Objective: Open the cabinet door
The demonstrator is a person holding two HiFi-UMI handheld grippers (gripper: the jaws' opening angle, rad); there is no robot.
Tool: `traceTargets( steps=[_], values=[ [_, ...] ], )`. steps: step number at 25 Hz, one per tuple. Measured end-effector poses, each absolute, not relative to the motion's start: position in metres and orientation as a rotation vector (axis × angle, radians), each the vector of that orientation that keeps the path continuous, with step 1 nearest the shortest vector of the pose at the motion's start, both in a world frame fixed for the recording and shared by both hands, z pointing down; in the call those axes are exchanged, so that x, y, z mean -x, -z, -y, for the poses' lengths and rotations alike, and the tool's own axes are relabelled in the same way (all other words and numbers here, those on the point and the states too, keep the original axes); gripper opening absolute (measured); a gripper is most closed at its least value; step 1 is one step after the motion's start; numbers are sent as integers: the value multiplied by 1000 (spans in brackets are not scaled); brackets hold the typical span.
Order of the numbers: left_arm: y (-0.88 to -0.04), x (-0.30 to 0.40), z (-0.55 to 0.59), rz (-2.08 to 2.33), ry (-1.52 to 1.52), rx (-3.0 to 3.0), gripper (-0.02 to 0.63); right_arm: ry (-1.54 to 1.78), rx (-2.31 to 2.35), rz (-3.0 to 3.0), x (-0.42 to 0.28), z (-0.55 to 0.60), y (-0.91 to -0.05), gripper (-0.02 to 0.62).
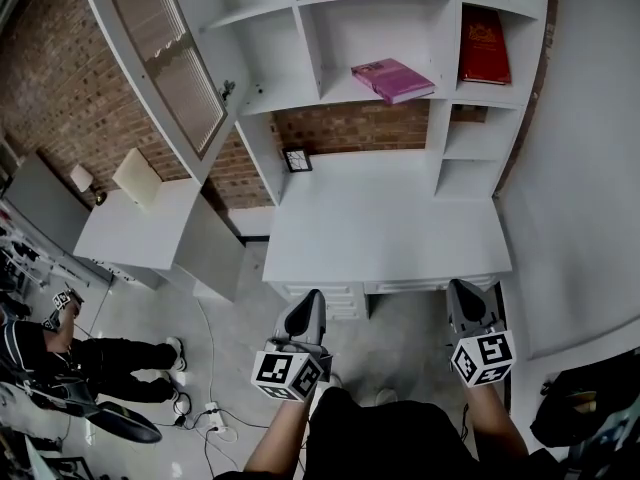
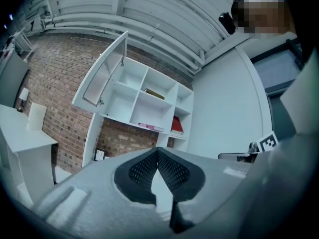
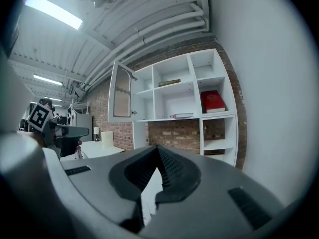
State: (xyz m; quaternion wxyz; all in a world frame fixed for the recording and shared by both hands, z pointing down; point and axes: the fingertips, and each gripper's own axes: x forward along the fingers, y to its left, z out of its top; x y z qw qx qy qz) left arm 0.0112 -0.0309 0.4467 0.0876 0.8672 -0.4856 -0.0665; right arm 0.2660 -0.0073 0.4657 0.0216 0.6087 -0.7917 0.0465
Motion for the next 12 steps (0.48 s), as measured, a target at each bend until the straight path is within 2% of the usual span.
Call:
traceTargets(
  steps=[12],
  values=[
    [-447,-15,39,1455,187,-2570,20,-137,-1890,2455,-271,15,-464,0]
  ],
)
